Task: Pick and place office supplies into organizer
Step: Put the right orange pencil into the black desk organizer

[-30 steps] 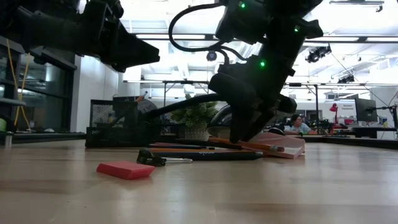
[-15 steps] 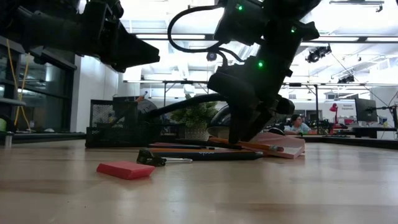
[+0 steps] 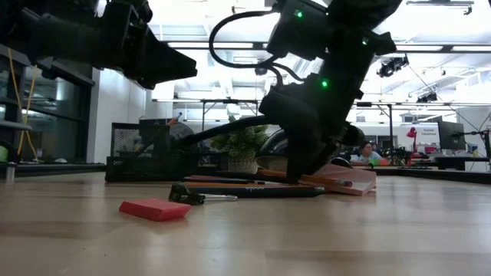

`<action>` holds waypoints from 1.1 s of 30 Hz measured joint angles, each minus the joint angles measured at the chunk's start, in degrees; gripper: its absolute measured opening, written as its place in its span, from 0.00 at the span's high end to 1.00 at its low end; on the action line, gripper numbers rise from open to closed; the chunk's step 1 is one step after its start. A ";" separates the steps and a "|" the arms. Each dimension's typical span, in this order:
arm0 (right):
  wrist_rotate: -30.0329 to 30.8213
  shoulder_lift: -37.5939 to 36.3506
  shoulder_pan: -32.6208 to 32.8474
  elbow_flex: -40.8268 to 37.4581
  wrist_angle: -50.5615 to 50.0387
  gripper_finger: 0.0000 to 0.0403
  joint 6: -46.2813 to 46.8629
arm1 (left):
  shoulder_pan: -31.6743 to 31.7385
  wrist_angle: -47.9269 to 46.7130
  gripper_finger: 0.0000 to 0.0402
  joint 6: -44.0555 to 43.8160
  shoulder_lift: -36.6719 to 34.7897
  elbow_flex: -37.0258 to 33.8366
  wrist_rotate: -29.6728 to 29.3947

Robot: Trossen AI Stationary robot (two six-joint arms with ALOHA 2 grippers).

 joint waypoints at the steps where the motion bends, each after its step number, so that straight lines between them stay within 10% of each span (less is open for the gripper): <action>1: 0.01 0.00 -0.02 -0.48 0.91 0.82 0.00 | 0.00 0.00 0.58 0.00 0.00 0.00 0.00; 9: 0.65 0.00 0.04 -2.35 4.42 0.96 -2.16 | 0.00 -0.02 0.58 -0.01 0.00 0.00 0.00; 33: 11.08 -11.08 3.77 -2.28 -1.82 0.96 -8.63 | 0.00 0.23 0.58 0.02 0.01 0.00 -0.01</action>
